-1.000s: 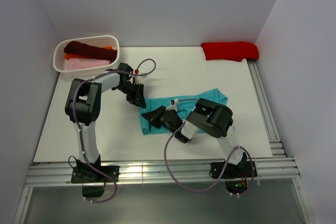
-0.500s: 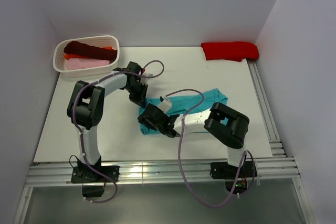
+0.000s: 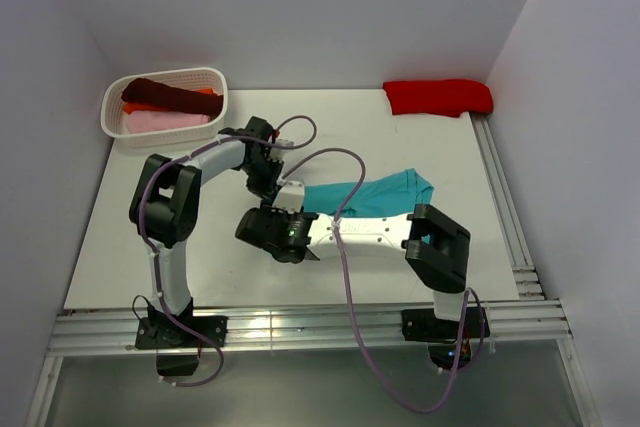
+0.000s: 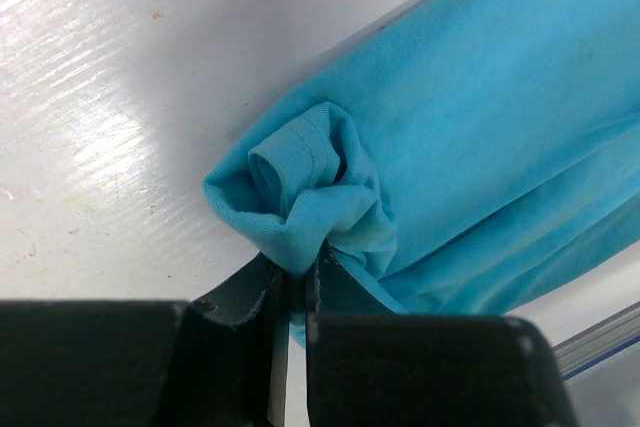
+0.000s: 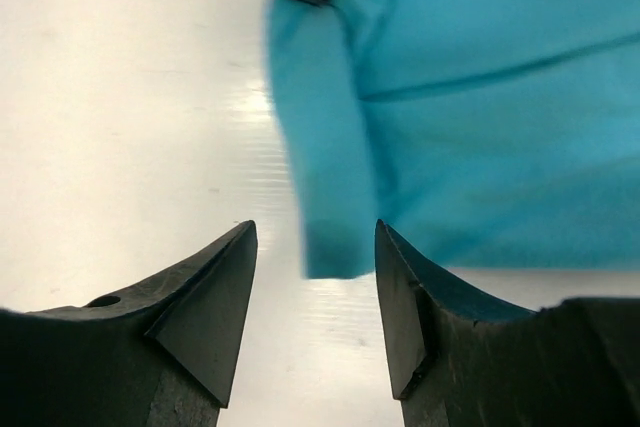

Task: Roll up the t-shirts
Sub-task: Roll the tshirt

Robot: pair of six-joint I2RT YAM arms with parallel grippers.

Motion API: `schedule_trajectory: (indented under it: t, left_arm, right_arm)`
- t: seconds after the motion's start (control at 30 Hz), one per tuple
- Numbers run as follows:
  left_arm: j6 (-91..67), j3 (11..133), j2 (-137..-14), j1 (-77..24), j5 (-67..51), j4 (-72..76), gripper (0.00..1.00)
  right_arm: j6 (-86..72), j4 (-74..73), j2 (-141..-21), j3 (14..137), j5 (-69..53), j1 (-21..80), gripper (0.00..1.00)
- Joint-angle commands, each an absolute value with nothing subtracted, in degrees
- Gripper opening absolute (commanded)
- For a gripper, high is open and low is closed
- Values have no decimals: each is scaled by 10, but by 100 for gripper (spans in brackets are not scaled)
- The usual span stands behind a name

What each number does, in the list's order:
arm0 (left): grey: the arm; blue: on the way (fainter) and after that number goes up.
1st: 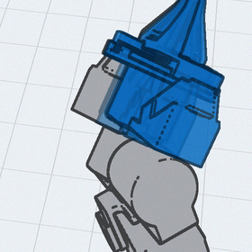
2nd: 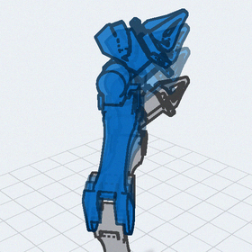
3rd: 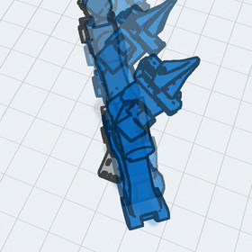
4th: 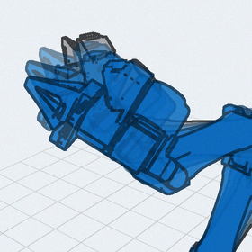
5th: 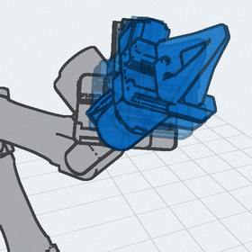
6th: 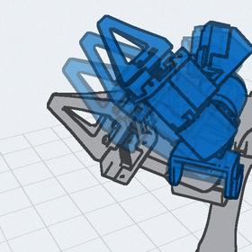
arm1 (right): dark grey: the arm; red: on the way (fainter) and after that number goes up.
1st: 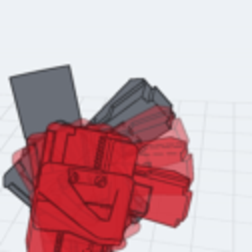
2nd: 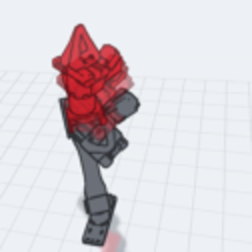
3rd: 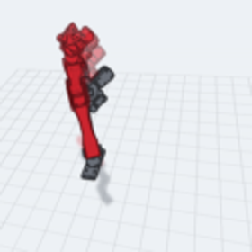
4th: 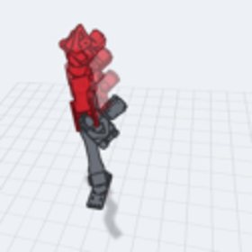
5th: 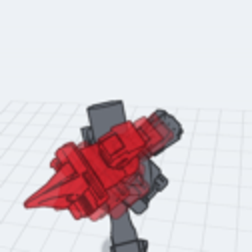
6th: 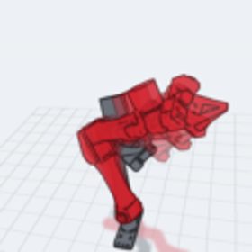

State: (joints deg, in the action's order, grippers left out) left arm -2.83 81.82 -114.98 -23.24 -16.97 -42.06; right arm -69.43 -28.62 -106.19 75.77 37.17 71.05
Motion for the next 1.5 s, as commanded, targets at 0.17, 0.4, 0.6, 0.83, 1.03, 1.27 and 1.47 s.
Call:
schedule_trajectory:
  t: [0.17,0.4,0.6,0.83,1.03,1.27,1.47]
  left_arm:
    - [-14,842,-1146,-239,-140,-429,1]
    - [-14,849,-1153,-243,-136,-432,1]
    - [-14,853,-1159,-246,-134,-432,1]
    - [-14,859,-1165,-248,-134,-433,2]
    - [-15,866,-1173,-250,-130,-435,3]
    - [-17,879,-1184,-249,-131,-440,6]
    - [-20,894,-1183,-248,-144,-439,21]
  right_arm:
    - [-546,-347,-1164,941,441,713,55]
    - [-577,-463,-1261,1033,467,713,54]
    - [-626,-537,-1293,1041,484,729,54]
    - [-646,-566,-1300,1041,483,742,54]
    - [-653,-607,-1341,1083,467,742,54]
    - [-663,-545,-1323,1021,418,742,35]
    - [-649,-379,-1237,898,377,734,19]
